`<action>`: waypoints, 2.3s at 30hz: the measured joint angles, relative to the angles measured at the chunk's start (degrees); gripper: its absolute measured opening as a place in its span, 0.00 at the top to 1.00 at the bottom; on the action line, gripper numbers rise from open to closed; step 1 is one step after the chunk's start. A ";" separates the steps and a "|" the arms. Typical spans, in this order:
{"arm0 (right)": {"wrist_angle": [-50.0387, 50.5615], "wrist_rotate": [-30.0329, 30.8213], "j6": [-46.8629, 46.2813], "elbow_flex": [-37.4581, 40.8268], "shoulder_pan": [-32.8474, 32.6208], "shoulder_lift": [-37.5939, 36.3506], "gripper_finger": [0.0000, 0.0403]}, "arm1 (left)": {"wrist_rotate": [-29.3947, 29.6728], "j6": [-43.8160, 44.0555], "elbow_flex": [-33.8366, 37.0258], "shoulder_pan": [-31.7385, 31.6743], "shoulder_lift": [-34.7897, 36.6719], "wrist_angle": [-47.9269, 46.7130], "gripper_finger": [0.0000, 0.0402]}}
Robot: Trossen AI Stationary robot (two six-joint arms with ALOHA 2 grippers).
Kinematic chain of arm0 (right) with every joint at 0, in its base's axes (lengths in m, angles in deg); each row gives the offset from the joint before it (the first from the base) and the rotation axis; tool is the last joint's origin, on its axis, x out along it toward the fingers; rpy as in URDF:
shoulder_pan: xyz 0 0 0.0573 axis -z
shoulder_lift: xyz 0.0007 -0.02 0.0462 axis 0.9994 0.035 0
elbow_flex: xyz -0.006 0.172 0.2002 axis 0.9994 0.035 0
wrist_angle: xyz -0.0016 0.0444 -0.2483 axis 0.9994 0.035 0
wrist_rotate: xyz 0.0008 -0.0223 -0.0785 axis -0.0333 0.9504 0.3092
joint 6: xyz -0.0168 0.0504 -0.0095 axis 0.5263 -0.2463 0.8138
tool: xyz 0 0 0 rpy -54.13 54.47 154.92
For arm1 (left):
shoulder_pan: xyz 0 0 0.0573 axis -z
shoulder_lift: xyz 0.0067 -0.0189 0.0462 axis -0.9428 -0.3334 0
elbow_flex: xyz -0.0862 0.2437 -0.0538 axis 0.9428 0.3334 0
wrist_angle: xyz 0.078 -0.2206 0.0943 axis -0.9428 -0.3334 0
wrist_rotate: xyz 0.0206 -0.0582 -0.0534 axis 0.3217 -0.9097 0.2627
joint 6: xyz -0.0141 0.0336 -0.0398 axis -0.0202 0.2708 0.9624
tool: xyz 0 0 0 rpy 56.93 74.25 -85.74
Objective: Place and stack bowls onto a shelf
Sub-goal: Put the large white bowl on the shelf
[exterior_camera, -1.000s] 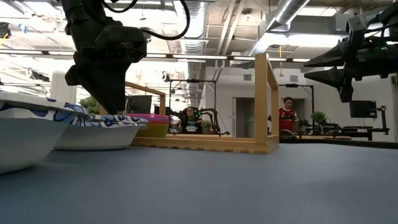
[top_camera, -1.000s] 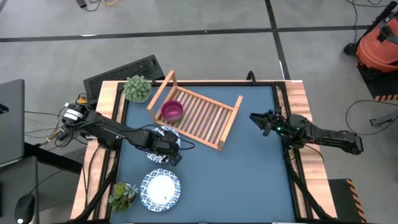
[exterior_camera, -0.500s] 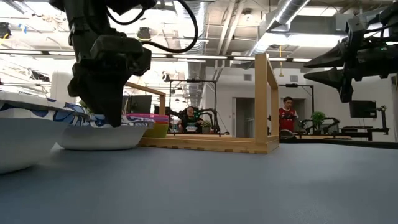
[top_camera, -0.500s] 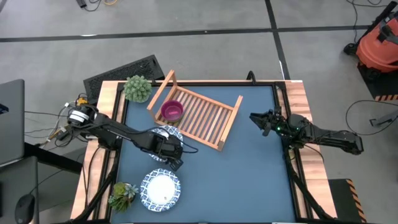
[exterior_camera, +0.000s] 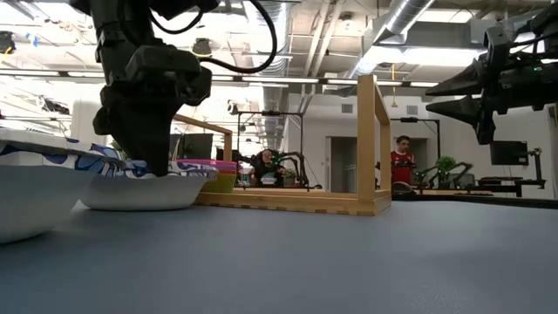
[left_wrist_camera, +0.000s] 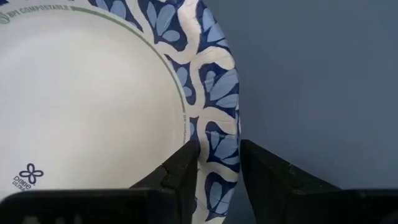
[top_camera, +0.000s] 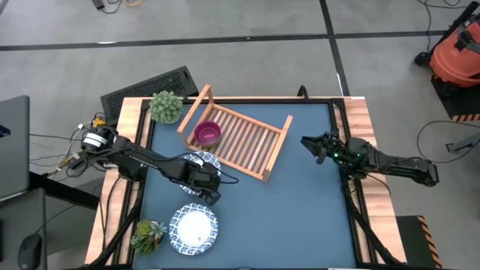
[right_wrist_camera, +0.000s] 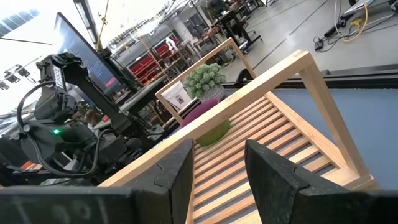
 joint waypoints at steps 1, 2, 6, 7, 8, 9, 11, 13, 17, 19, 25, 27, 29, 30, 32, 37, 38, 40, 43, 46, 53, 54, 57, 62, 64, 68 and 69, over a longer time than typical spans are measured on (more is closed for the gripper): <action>0.02 0.00 0.00 -0.02 0.00 0.00 0.58 | -0.62 0.00 0.00 -0.13 0.00 0.02 0.76; 0.02 0.00 0.00 -0.02 0.00 0.00 0.58 | -1.00 0.00 0.00 -0.17 0.00 0.04 0.78; 0.00 -0.02 0.00 -0.02 0.00 0.00 0.58 | -1.41 0.02 0.00 -0.17 0.02 0.08 0.88; 0.00 0.00 0.00 -0.02 0.00 0.00 0.58 | -1.53 -0.01 0.00 -0.17 0.02 0.06 0.90; 0.01 -0.01 0.00 -0.02 0.00 0.00 0.58 | -1.66 -0.04 0.00 -0.17 0.04 0.06 0.92; 0.01 -0.01 0.00 -0.01 0.00 0.00 0.58 | -1.84 -0.04 0.00 -0.17 0.07 0.04 0.94; 0.00 -0.02 0.02 -0.02 0.00 0.00 0.58 | -2.08 -0.03 0.00 -0.19 0.07 0.05 0.95; 0.01 -0.02 0.02 -0.02 0.00 0.00 0.58 | -2.08 -0.02 0.00 -0.19 0.07 0.22 0.95; 0.02 -0.02 0.02 0.00 0.00 0.00 0.58 | -2.59 -1.65 -0.63 -0.17 0.04 1.03 0.90; 0.02 -0.02 0.02 -0.01 0.00 0.00 0.58 | -2.76 -3.53 -1.52 -0.17 0.04 1.48 0.85; 0.02 -0.04 0.02 -0.02 0.00 0.00 0.58 | -3.42 -4.44 -2.29 -0.30 0.04 1.70 0.70; 0.02 -0.04 0.04 -0.02 0.00 0.00 0.58 | -3.48 -4.44 -2.29 -0.32 0.04 1.43 0.67; 0.00 -0.04 0.07 -0.02 0.00 0.00 0.58 | -3.59 -4.44 -2.29 -0.32 0.04 1.40 0.66; 0.02 -0.04 0.08 -0.02 0.00 0.00 0.58 | -3.59 -4.46 -2.29 -0.32 0.04 1.41 0.65; 0.00 -0.04 0.15 -0.02 0.00 0.00 0.58 | -3.53 -4.48 -2.29 -0.32 0.02 1.51 0.65; 0.02 -0.04 0.20 -0.02 0.00 0.00 0.58 | -2.94 -4.14 -1.92 -0.47 0.00 1.43 0.65; 0.02 -0.04 0.20 -0.02 0.00 0.00 0.58 | -2.95 -3.98 -1.84 -0.59 0.00 0.65 0.65; 0.01 -0.04 0.20 -0.01 0.00 0.00 0.58 | -2.96 -4.00 -1.81 -0.72 -0.02 -0.34 0.67; 0.01 -0.05 0.20 -0.02 0.00 0.00 0.58 | -2.96 -5.12 -1.81 -0.80 -0.02 -0.38 0.73; 0.00 -0.06 0.20 -0.02 0.00 0.00 0.58 | -3.00 -5.51 -1.81 -0.80 -0.02 -0.44 0.81; 0.00 -0.05 0.20 -0.02 0.00 0.00 0.58 | -4.74 -5.46 -1.81 -0.82 -0.02 -0.27 0.98; 0.02 -0.06 0.20 -0.02 0.00 0.00 0.58 | -5.12 -5.37 -1.81 -0.82 -0.02 -0.27 0.98; 0.00 -0.06 0.20 -0.02 0.00 0.00 0.58 | -6.67 -4.72 -1.87 -0.80 -0.02 -0.28 0.98; 0.02 -0.07 0.17 -0.02 0.00 0.00 0.58 | -9.77 -4.41 -3.45 -0.80 -0.02 -0.45 0.99; 0.00 -0.07 0.17 0.00 0.00 -0.02 0.58 | -10.13 -4.02 -4.23 -0.80 -0.02 -0.99 0.99; 0.00 -0.06 0.16 -0.02 0.00 0.00 0.58 | -10.55 -3.80 -6.07 -0.80 -0.02 -3.13 0.99; 0.02 -0.06 0.15 0.00 -0.01 0.00 0.58 | -11.03 -3.80 -6.53 -0.80 -0.02 -3.69 0.99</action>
